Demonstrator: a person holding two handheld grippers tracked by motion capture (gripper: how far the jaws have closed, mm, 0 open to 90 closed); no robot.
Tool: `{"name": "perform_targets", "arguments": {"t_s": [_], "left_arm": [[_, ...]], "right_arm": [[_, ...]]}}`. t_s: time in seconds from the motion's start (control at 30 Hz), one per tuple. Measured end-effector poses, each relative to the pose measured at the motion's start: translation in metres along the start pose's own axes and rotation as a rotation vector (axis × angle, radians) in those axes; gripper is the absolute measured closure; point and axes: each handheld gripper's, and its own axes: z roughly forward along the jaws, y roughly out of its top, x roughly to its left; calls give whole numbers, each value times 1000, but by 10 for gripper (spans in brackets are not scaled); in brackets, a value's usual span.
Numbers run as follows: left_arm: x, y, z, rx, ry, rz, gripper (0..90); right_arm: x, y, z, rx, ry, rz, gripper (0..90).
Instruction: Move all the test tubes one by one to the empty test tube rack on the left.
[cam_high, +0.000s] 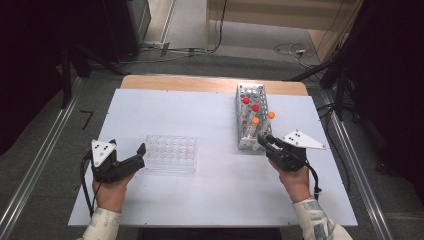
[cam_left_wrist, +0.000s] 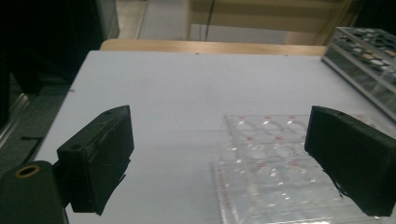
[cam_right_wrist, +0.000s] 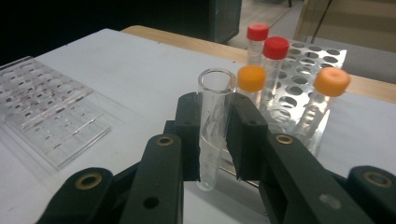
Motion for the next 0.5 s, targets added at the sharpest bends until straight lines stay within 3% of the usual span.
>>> {"name": "perform_targets", "arguments": {"t_s": [0.23, 0.5], "left_arm": [[-43, 15, 8, 6, -108, 80, 88], [-74, 22, 21, 26, -194, 104, 105]], "right_arm": [[10, 0, 3, 2, 28, -12, 729], [21, -5, 9, 26, 55, -21, 729]]}}
